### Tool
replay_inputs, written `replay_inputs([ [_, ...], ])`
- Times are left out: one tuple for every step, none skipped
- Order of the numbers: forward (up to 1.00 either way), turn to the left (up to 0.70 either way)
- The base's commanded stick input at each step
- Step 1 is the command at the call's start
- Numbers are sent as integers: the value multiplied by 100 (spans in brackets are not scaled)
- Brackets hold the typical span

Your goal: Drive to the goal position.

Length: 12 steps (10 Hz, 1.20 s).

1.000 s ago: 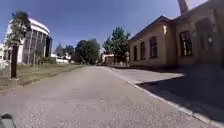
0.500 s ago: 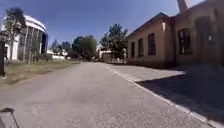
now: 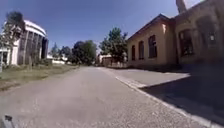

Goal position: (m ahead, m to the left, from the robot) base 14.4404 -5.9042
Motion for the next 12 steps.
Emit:
replay_inputs([
  [70, 2],
  [70, 12],
  [70, 6],
  [70, 0],
  [70, 0],
  [70, 0],
  [70, 0],
  [70, 0],
  [70, 0],
  [70, 0],
  [70, 0],
  [70, 0],
])
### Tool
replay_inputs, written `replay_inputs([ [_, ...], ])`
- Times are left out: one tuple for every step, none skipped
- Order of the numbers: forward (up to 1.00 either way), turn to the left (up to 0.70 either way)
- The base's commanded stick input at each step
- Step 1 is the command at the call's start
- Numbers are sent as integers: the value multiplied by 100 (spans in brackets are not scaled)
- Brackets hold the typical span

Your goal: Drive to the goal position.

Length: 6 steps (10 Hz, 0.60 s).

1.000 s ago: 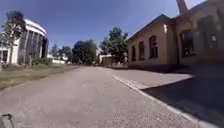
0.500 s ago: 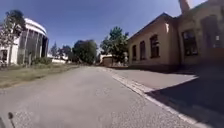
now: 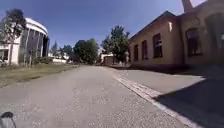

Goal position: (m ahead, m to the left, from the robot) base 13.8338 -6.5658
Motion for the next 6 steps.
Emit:
replay_inputs([
  [70, 0],
  [70, 0],
  [70, 0],
  [70, 0],
  [70, 0],
  [70, 0],
])
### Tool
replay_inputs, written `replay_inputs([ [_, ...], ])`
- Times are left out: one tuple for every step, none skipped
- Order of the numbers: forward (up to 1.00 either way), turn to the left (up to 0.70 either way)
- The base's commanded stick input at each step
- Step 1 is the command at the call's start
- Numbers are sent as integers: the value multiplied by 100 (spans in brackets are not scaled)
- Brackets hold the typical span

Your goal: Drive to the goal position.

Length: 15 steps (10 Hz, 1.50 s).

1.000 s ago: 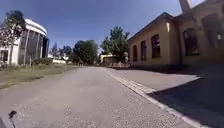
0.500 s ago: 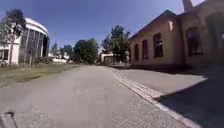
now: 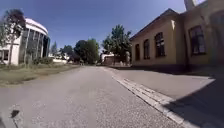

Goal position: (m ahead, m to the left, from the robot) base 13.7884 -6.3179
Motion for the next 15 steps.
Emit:
replay_inputs([
  [70, 0],
  [70, 0],
  [70, 0],
  [70, 3],
  [70, 7],
  [70, 13],
  [70, 14],
  [70, 14],
  [70, 7],
  [70, 0],
  [70, 0],
  [70, 0],
  [70, 0],
  [70, 0],
  [70, 5],
])
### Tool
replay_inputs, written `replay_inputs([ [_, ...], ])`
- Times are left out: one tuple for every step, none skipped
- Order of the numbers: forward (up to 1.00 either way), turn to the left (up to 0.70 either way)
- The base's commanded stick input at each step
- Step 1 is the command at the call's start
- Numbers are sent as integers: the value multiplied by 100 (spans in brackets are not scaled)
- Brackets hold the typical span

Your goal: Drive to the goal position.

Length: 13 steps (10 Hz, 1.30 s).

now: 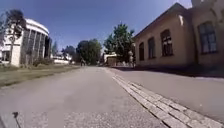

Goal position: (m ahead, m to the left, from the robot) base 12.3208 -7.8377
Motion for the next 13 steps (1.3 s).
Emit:
replay_inputs([
  [70, 13],
  [70, 14],
  [70, 9],
  [70, 3],
  [70, 0],
  [70, 0],
  [70, 0],
  [70, 0],
  [70, 0],
  [70, 0],
  [70, 0],
  [70, 0],
  [70, 0],
])
